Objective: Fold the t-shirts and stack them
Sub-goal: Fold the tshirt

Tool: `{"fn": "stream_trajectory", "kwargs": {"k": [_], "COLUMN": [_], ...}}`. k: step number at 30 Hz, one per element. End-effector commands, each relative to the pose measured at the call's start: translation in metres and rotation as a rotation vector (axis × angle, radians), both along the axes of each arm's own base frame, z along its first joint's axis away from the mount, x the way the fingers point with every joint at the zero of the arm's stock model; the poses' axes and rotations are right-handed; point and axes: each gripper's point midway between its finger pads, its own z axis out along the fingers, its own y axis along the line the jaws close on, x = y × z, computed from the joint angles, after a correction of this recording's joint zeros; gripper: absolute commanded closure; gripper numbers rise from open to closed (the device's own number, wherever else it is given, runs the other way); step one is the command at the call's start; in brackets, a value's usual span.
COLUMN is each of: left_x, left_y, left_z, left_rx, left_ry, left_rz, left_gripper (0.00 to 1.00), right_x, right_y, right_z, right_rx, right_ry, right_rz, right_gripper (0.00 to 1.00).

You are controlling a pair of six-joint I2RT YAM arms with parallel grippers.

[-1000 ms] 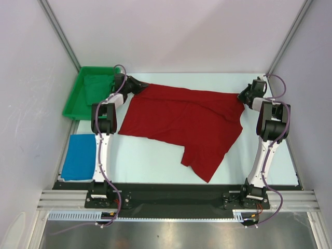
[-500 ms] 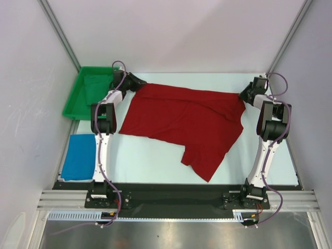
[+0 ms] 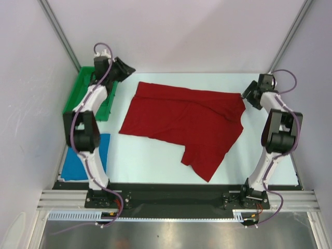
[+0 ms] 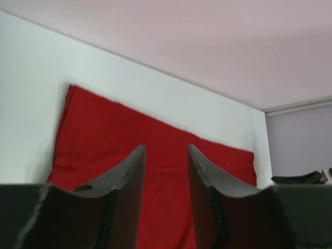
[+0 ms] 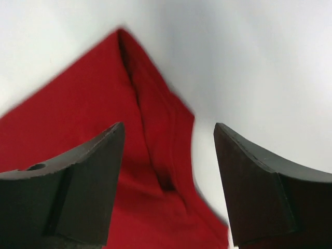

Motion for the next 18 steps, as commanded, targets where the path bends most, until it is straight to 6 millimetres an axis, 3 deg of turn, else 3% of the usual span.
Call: {"fn": "stream_trajectory", "kwargs": {"k": [1,4,5,8,10,14,15,16,18], "left_x": [-0.042,-0.081,-0.091,-0.128,-0.150,-0.174,-0.182,-0.185,-0.196], "left_y": [-0.010,-0.026,-0.032,-0.062,-0.079,-0.081,-0.078,-0.072,-0.070], "left_z": [-0.024,-0.042,-0.046,-0.061,-0.066,-0.064,-0.071,-0.060,-0.062], "left_rx": [0.027,0.021,0.013,0.000,0.003,0.006,0.012,0.018,0.001], "left_ry": [0.058,0.104,0.116,0.138,0.155,0.154,0.167,0.136,0.135], "left_rz": [-0.026,-0.051,-0.062,-0.132,-0.167,-0.141,-0.127,-0.105,-0.093], "left_gripper": [0.56,0.56,0.56,0.56,0.56,0.54,0.53,0.52,0.52], "right_x": [-0.043,-0.057,-0.067,-0.078,-0.090,-0.105,-0.103,-0.104,-0.099], "right_y": [0.022,0.044,0.063,0.089,0.113,0.136,0.139,0.142,0.150], "right_z": [0.026,0.033,0.034,0.042,0.035,0.032,0.034,0.031,0.032], "right_rx": [-0.085,-0.097,-0.090,-0.084,-0.056,-0.065,-0.067,-0.055,-0.031], "right_ry": [0.031,0.003,-0.003,-0.040,-0.025,-0.044,-0.064,-0.063,-0.086], "right_rz": [0.046,0.095,0.140,0.200,0.262,0.346,0.358,0.378,0.404], "right_gripper": [0.26,0.25,0.25,0.27,0.27,0.29,0.30,0.32,0.37]}}
